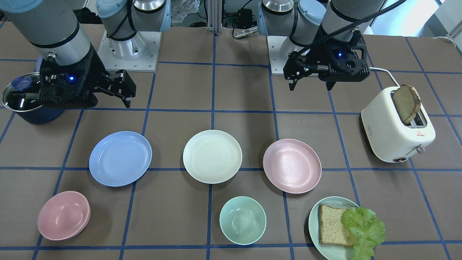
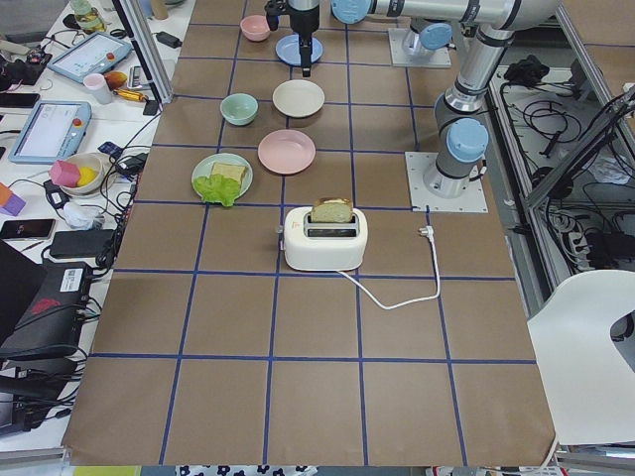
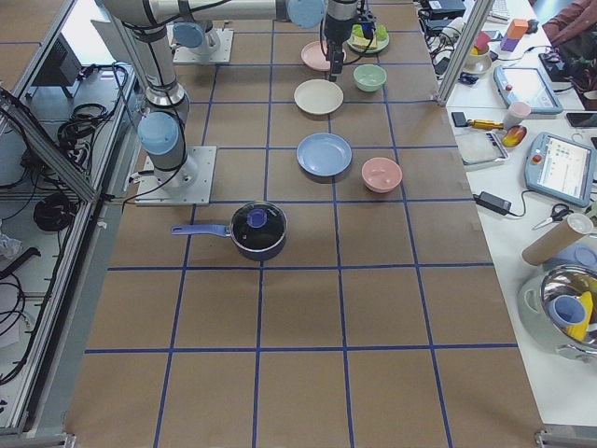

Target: Stack three plates with pink and blue

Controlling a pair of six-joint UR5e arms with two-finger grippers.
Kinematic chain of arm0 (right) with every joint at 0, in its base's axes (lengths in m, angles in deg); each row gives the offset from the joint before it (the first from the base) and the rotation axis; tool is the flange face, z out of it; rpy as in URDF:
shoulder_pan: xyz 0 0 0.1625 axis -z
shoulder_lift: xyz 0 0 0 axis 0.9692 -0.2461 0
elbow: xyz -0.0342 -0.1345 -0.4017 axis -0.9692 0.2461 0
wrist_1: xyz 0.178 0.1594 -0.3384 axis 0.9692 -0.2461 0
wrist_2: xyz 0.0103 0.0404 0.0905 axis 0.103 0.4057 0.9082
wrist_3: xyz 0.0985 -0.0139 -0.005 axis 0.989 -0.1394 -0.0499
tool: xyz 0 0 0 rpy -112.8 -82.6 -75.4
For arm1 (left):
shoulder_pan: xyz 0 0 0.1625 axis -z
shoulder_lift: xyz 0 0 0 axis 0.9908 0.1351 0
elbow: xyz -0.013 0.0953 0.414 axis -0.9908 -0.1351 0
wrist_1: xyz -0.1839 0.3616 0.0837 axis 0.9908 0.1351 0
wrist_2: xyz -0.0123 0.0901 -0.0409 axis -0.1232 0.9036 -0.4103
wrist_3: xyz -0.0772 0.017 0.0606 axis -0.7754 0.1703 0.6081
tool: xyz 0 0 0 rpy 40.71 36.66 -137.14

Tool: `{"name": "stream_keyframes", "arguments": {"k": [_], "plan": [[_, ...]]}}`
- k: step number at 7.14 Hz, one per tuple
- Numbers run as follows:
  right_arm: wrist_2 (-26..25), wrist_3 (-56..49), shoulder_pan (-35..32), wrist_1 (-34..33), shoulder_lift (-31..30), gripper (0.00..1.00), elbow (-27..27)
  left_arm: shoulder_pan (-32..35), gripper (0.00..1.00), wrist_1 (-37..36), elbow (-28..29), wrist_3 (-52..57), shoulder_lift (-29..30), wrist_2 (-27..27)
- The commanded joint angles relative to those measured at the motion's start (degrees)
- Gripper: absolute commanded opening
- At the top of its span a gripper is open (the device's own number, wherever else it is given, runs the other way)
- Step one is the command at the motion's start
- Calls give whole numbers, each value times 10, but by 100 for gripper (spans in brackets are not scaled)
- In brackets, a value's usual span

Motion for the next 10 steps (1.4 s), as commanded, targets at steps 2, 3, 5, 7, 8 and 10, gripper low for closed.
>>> {"name": "stream_keyframes", "arguments": {"k": [2,3,5,7,8,10], "plan": [[-1,0,1,0,0,100,0,0,100,0,0,-4,-1,-2],[0,0,1,0,0,100,0,0,100,0,3,-8,2,-1],[-1,0,1,0,0,100,0,0,100,-5,-1,-17,7,-2],[-2,0,1,0,0,100,-1,1,100,-6,-4,-15,15,-2],[0,0,1,-1,0,100,-1,2,100,-6,-6,-14,7,-4],[-1,0,3,-1,0,100,0,2,100,-10,-6,-17,15,-5]]}}
